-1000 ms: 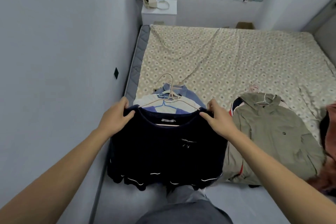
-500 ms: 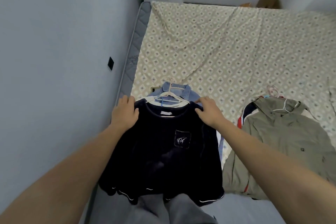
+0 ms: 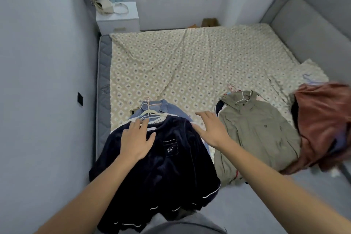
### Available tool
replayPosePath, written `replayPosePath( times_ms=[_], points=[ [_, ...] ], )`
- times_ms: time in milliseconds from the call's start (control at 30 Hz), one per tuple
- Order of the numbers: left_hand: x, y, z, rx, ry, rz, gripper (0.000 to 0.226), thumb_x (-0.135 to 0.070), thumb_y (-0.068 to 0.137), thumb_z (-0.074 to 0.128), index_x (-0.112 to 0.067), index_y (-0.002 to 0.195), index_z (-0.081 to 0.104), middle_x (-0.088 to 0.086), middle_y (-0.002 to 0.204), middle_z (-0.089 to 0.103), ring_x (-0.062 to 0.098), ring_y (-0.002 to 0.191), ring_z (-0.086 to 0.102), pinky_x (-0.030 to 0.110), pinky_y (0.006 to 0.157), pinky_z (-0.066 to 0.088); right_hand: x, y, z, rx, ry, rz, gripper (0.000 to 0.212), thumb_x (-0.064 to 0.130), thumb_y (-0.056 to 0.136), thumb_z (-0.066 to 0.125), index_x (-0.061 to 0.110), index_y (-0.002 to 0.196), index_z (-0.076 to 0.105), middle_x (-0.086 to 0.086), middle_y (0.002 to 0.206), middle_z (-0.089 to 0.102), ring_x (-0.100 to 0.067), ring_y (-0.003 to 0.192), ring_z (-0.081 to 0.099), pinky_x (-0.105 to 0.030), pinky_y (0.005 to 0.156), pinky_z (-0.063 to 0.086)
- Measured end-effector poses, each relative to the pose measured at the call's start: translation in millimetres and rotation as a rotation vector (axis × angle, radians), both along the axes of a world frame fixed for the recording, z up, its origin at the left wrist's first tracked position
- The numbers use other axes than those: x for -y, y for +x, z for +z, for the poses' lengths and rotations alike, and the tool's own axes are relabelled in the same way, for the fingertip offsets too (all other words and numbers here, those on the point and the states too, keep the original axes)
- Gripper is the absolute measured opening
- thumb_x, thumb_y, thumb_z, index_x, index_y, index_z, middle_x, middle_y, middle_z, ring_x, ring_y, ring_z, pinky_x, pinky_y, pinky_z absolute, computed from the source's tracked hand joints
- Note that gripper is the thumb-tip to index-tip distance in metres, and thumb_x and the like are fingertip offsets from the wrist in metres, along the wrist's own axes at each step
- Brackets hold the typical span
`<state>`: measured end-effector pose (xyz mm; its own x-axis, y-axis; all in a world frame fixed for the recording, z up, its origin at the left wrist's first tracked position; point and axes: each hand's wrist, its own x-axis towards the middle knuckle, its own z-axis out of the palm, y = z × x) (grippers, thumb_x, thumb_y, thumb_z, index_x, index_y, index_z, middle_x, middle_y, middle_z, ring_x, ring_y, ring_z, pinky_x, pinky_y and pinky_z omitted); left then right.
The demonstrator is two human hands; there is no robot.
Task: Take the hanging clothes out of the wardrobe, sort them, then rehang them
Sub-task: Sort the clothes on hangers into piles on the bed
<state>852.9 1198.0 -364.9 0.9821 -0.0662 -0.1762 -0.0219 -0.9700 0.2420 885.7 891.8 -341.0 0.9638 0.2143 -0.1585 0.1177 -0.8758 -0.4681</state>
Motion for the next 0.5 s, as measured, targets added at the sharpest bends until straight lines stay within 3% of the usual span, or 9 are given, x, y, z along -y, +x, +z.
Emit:
replayPosePath(
  times_ms=[367,500],
  points=[
    [126.1,-30.1,46.8,0.114,-0.032,-0.352,0.069,-0.064,0.103,0.035,-0.020,0.156,0.038,0.004,0.146,0.050,0.026,0.135,0.048,0.045,0.102,0.047,109.4,-107.4,42.6,0.087,-0.062,-0.297,0.063,0.060,0.098,0.047,0.023,0.148,0.048,0.002,0.139,0.052,-0.023,0.128,0.043,-0.046,0.102,0.044],
    [184.4,-28.1,59.2,0.150,-0.074,-0.416,0.067,-0.065,0.102,0.034,-0.021,0.152,0.041,0.003,0.138,0.053,0.026,0.130,0.050,0.045,0.095,0.050,160.3,-127.2,46.8,0.118,-0.067,-0.347,0.060,0.061,0.098,0.049,0.027,0.148,0.047,0.003,0.139,0.052,-0.022,0.127,0.045,-0.046,0.102,0.045]
  ],
)
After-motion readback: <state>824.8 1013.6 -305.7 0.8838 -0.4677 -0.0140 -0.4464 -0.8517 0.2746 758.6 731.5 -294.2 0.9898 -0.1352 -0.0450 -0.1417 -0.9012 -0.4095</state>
